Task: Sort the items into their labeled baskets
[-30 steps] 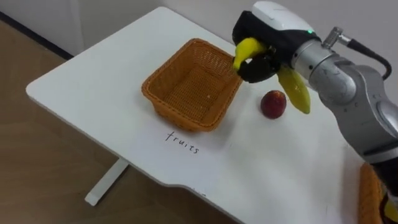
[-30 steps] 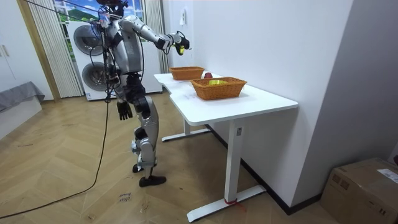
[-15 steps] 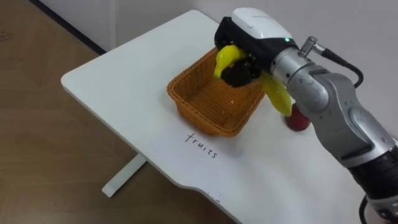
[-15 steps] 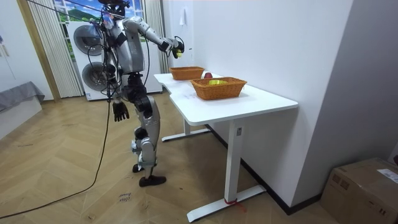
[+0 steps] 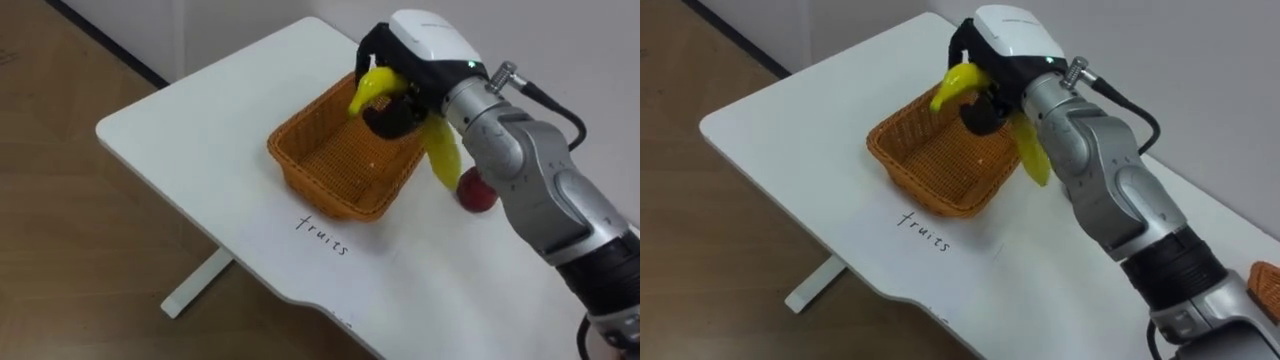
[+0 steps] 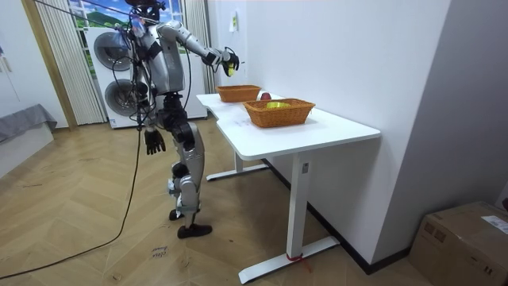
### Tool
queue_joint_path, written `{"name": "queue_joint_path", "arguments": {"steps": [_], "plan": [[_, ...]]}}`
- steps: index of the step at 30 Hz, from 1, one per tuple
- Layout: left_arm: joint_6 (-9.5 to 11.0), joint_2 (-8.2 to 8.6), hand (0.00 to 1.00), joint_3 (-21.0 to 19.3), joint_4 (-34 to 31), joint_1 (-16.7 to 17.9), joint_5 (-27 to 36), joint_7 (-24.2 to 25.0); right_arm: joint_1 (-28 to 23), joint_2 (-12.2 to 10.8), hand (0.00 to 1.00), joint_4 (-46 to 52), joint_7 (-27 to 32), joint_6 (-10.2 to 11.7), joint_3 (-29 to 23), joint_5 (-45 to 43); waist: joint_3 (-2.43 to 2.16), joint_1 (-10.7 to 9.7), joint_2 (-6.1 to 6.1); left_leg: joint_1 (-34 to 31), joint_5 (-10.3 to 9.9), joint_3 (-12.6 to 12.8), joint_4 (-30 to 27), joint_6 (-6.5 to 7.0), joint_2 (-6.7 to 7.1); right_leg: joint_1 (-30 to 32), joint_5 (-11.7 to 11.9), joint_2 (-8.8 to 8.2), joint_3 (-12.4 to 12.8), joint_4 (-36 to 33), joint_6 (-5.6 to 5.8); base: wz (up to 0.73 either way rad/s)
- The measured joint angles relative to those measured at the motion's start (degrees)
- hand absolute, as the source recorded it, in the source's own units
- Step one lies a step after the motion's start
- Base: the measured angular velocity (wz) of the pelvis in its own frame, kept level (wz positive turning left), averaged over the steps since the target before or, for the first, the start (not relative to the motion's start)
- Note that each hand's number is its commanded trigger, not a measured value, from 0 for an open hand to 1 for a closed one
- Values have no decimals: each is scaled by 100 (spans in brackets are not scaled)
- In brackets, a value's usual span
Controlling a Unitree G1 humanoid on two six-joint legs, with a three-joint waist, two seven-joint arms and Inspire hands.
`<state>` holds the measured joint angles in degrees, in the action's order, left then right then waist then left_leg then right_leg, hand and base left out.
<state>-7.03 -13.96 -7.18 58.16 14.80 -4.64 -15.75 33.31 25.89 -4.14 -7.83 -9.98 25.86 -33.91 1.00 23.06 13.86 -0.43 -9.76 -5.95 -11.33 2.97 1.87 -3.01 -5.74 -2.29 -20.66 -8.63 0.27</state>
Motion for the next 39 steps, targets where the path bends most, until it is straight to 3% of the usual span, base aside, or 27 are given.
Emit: {"name": "queue_joint_path", "arguments": {"steps": [6,39], "plan": [[0,-83,0,56,-1,34,-3,2,3,0,0,-248,50,58,7,82,7,53,23,10,0,-40,-6,-1,4,-33,0,1,19,0,0,3],[28,-79,0,56,-3,53,-2,15,3,0,0,-267,54,192,7,111,42,51,-18,-8,-1,-66,-5,-4,7,-31,0,2,2,1,1,0]]}}
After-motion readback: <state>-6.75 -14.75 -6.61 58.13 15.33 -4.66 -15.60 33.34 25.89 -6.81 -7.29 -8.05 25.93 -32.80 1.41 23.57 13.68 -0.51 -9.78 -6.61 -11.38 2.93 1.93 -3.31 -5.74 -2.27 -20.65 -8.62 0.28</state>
